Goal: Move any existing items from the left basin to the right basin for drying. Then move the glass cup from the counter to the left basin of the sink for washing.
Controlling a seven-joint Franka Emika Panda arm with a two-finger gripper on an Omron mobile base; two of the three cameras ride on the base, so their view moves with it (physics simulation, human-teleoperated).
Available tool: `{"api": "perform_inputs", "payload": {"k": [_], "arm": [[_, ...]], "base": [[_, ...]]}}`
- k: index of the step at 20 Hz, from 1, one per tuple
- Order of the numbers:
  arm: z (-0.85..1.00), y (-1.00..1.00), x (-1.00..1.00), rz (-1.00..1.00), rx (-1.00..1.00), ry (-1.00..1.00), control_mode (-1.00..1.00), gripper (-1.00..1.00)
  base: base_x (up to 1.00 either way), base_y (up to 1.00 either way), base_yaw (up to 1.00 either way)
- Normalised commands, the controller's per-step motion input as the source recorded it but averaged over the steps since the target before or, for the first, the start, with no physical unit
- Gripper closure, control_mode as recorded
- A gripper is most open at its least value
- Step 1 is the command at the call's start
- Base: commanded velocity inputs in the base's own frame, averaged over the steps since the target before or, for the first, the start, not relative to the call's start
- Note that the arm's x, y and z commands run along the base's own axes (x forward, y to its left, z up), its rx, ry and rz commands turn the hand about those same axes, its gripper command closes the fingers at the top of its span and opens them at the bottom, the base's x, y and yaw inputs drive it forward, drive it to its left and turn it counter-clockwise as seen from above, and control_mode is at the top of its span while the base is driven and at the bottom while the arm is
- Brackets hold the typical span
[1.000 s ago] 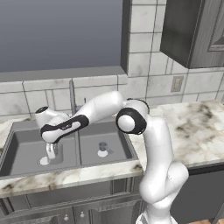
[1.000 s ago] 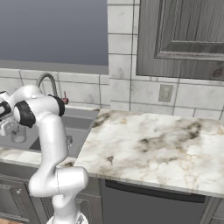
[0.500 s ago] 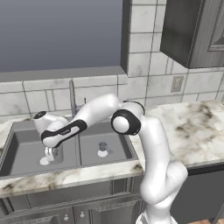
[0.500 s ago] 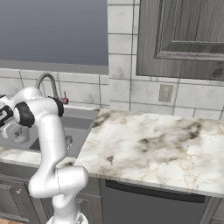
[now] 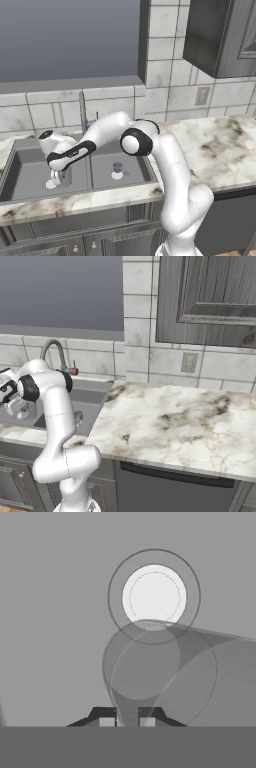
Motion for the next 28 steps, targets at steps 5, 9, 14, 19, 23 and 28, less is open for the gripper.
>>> {"api": "perform_inputs", "payload": {"k": [5, 9, 14, 19, 23, 28], "arm": [[-0.26, 0.14, 0.32, -0.03, 0.00, 0.00, -1.00, 1.00], [-0.19, 0.17, 0.37, -0.03, 0.00, 0.00, -1.00, 1.00], [-0.09, 0.09, 0.14, -0.04, 0.00, 0.00, -1.00, -1.00], [0.01, 0.00, -0.01, -0.04, 0.00, 0.00, -1.00, -1.00], [0.28, -0.08, -0.28, -0.03, 0.01, -0.06, -1.00, -1.00], [0.39, -0.28, -0.58, -0.02, 0.06, -0.05, -1.00, -1.00]], "base": [[0.00, 0.00, 0.00], [0.00, 0.00, 0.00], [0.00, 0.00, 0.00], [0.00, 0.00, 0.00], [0.00, 0.00, 0.00], [0.00, 0.00, 0.00]]}}
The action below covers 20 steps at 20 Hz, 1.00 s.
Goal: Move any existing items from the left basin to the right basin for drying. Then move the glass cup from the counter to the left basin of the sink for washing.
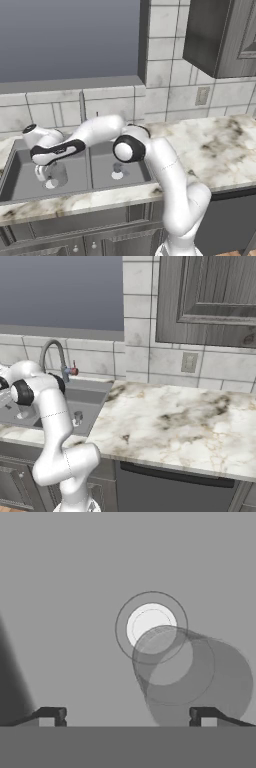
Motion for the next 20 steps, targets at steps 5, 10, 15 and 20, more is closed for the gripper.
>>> {"api": "perform_inputs", "payload": {"k": [5, 10, 15, 20], "arm": [[0.47, -0.41, -0.67, 0.00, 0.09, -0.06, -1.00, -1.00], [0.59, -0.55, -0.61, 0.00, 0.11, -0.05, -1.00, -1.00], [0.70, -0.56, -0.49, 0.00, 0.14, -0.03, -1.00, -1.00], [0.72, -0.61, -0.52, 0.00, 0.18, 0.00, -1.00, -1.00]], "base": [[0.00, 0.00, 0.00], [0.00, 0.00, 0.00], [0.00, 0.00, 0.00], [0.00, 0.00, 0.00]]}}
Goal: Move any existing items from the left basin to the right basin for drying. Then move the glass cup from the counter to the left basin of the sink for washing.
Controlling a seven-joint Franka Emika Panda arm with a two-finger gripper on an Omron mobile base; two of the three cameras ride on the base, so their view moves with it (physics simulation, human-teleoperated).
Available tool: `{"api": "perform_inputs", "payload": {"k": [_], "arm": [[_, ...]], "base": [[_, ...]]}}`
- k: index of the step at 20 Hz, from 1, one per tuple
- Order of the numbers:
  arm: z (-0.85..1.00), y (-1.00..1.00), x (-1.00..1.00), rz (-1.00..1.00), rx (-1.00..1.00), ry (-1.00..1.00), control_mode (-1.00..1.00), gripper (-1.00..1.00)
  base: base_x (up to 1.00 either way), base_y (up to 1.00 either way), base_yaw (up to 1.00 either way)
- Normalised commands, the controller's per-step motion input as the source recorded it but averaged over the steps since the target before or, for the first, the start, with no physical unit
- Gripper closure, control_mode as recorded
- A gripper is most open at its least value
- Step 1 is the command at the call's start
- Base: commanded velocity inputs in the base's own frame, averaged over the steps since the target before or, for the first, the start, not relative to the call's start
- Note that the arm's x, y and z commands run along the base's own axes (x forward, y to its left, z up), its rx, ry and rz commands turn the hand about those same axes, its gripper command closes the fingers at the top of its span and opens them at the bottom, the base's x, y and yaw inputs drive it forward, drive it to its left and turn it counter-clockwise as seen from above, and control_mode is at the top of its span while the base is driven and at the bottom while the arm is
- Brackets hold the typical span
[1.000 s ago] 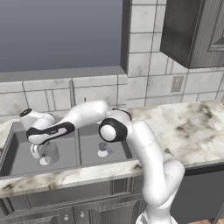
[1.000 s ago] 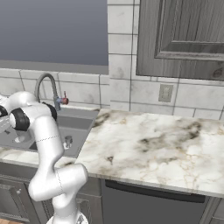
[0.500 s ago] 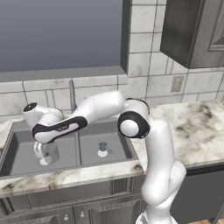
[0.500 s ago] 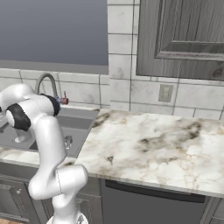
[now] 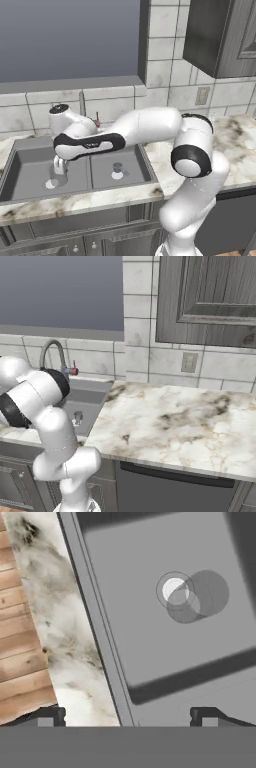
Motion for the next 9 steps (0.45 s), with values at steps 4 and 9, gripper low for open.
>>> {"api": "perform_inputs", "payload": {"k": [4, 9], "arm": [[0.69, -0.72, -0.38, 0.00, 0.19, 0.00, -1.00, -1.00], [0.62, -0.84, -0.32, 0.00, 0.21, 0.01, -1.00, -1.00]], "base": [[0.00, 0.00, 0.00], [0.00, 0.00, 0.00]]}}
